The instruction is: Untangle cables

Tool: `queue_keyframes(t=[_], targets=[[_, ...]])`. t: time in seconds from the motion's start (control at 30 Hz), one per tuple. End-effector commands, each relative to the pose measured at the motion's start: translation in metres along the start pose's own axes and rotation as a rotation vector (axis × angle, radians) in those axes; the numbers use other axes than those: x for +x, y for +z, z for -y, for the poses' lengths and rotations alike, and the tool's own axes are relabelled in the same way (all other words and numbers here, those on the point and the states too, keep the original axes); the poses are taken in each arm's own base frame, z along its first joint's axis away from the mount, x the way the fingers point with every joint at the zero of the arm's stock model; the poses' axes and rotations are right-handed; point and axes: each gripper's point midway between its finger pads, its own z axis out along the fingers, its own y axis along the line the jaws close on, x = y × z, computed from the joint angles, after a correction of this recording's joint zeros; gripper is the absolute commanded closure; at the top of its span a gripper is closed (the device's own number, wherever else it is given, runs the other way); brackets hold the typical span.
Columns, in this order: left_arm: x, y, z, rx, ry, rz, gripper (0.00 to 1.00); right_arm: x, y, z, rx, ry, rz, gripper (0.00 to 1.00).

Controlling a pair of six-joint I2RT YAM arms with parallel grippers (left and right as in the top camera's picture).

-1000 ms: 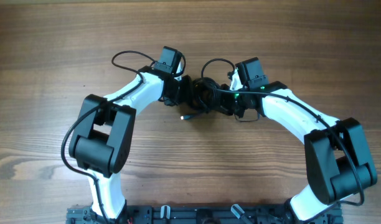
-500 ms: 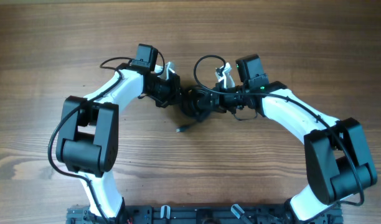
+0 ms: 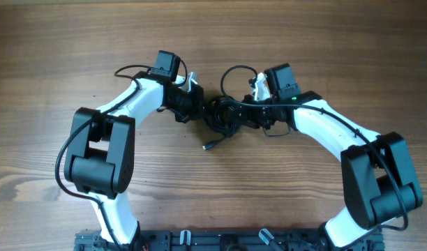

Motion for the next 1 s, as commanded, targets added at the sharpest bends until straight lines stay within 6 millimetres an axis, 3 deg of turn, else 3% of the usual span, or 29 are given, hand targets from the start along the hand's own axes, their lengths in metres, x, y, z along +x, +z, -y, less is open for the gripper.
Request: queue_keyframes(t=[0.0,0.1,0.37,0.73,0.8,0.9,0.97], targets=[[0.001,0.0,-0.009,-0.08,0.012,0.037,0.96,-0.006,-0.006,-0.001,0.036,-0.041,0.035,0.82],[-0.001,0.004,-0.01,-0.109,0.034,0.058,0.96,-0.005,-0.006,0.001,0.047,-0.071,0.033,0.75],[-0.001,0.015,-0.009,-0.165,0.09,0.092,0.96,0.0,-0.007,0.019,0.139,-0.022,0.029,0.73],[-0.001,0.018,-0.012,-0.198,0.101,0.103,0.96,0.004,0.003,0.01,0.158,-0.031,0.046,0.74],[-0.001,0.018,-0.012,-0.199,0.101,0.103,0.96,0.008,0.004,0.01,0.162,-0.025,0.033,0.8],[0.0,0.018,-0.013,-0.2,0.099,0.101,0.96,0.011,-0.007,0.012,0.201,-0.018,0.024,0.83],[0.0,0.018,-0.013,-0.202,0.097,0.098,0.96,0.005,-0.018,0.001,0.196,-0.076,0.043,0.82]])
